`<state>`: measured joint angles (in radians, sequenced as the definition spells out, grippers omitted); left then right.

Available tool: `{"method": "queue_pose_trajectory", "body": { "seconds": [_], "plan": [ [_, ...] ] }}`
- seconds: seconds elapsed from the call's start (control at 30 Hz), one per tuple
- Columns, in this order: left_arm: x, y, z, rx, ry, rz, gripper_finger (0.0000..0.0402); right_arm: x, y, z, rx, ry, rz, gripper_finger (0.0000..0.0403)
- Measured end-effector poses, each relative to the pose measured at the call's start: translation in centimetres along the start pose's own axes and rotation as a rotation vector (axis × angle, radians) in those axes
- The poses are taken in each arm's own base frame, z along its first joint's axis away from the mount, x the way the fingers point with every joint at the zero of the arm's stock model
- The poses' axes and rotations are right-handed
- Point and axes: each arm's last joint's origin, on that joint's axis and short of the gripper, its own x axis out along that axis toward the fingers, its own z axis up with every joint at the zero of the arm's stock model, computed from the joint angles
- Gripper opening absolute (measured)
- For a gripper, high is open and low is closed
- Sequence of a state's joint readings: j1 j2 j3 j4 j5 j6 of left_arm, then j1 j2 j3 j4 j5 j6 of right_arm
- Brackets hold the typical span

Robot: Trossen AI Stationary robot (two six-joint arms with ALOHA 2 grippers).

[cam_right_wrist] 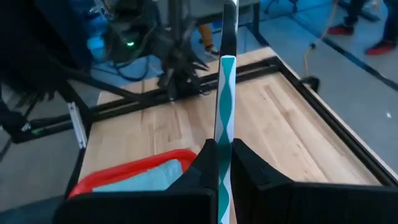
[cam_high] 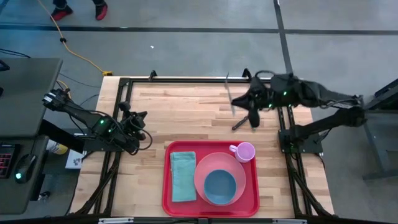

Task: Set up tray
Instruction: Put the blue fork on the blue napkin

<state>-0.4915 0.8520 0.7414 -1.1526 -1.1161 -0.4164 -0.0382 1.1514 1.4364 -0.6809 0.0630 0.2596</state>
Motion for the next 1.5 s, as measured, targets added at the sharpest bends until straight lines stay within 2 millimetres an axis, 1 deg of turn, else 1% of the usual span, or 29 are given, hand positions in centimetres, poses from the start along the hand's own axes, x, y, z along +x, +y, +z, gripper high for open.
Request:
{"method": "queue_pose_trajectory", "body": {
  "seconds": [0.1,0.2,0.37,0.47,0.57,0.63,0.73,0.83,0.93,1.03,1.1,1.2,1.3,1.37,1.5],
  "plan": [
    [0.0,0.0,0.0,-0.006,-0.001,-0.004,0.0051,2.1,1.9,-0.4,-0.052,0.009,0.013,0.0],
    [0.0,-0.1,0.2,-0.022,-0.007,-0.013,0.0051,4.8,3.7,-1.2,-0.086,0.037,0.059,0.0],
    [0.0,-0.3,0.6,-0.027,-0.024,-0.044,0.0051,9.6,7.3,-3.0,-0.095,0.078,0.191,0.0],
    [0.0,-0.5,0.8,-0.033,-0.028,-0.075,0.0051,11.9,9.6,-4.6,-0.084,0.106,0.274,0.0],
    [0.0,-0.6,1.0,-0.05,-0.034,-0.088,0.0051,13.0,11.6,-5.8,-0.09,0.121,0.326,0.0],
    [-0.1,-0.6,1.2,-0.07,-0.043,-0.096,0.0051,13.2,12.9,-5.9,-0.116,0.115,0.328,0.0],
    [-0.1,-0.7,1.5,-0.087,-0.064,-0.103,0.0051,13.2,14.4,-5.9,-0.193,0.125,0.268,0.0],
    [-0.2,-0.9,2.3,-0.126,-0.11,-0.115,0.0051,13.3,15.3,-5.7,-0.283,0.133,0.18,0.0],
    [-0.6,-0.6,3.7,-0.167,-0.194,-0.152,0.0051,13.2,15.4,-5.1,-0.391,0.136,0.095,0.0],
    [-1.6,0.1,6.2,-0.185,-0.334,-0.25,0.0051,13.4,14.8,-4.6,-0.475,0.133,0.001,0.0],
    [-2.3,0.5,7.6,-0.147,-0.456,-0.351,0.0051,13.7,14.0,-4.4,-0.516,0.134,-0.061,0.0],
    [-3.6,1.4,9.6,-0.148,-0.688,-0.477,0.0051,14.2,12.9,-4.2,-0.539,0.141,-0.112,0.0],
    [-4.4,1.9,10.6,-0.142,-0.867,-0.552,0.0051,14.6,12.0,-3.9,-0.563,0.139,-0.153,0.0],
    [-4.7,2.0,10.9,-0.138,-0.931,-0.586,0.0051,14.9,11.5,-3.6,-0.58,0.132,-0.188,0.0],
    [-4.5,1.5,11.1,-0.129,-0.916,-0.582,0.0051,15.3,10.7,-2.9,-0.576,0.109,-0.144,0.0]
  ]
}}
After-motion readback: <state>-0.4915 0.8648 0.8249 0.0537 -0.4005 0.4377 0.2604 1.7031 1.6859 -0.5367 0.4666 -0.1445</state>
